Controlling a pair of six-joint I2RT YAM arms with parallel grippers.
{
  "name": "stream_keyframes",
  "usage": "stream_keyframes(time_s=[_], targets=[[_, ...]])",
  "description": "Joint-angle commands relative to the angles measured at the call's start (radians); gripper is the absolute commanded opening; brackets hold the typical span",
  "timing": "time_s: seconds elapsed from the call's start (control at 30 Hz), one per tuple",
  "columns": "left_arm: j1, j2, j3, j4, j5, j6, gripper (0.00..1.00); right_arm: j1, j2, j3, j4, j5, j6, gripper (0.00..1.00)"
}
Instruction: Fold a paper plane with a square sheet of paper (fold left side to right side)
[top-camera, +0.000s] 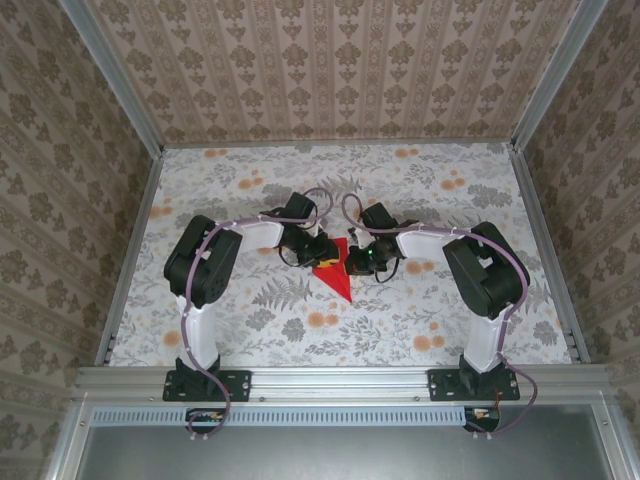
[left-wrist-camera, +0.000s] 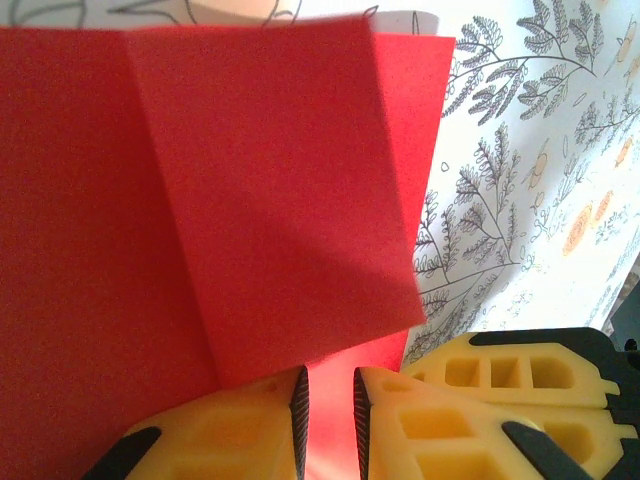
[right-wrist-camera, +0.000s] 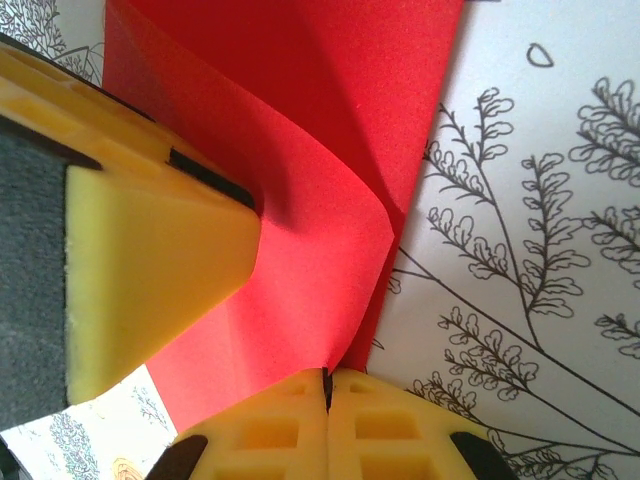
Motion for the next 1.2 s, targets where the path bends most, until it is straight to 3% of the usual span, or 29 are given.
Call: stream_keyframes(time_s=[0.0,0.57,1.0,1.17], targets=[[0.004,-0.002,-0.017,-0.037,-0.028,0.032,0.22,0.012,0.052,-0.017,-0.097,0.066,-0.017,0.00],[0.006,0.010,-0.016,-0.077,-0.053,0.041,0.22,0.009,0.028,-0.022,-0.066,0.036,0.000,0.00],[0.006,0.009,-0.040,-0.074,-0.066,0.038,0.21,-0.013,-0.190,-0.046,-0.098,0.041,0.018,0.23],[0.004,0.009,-0.039,-0.070,-0.065,0.039,0.21,0.003,-0.237,-0.104,-0.043,-0.098,0.051,0.14]])
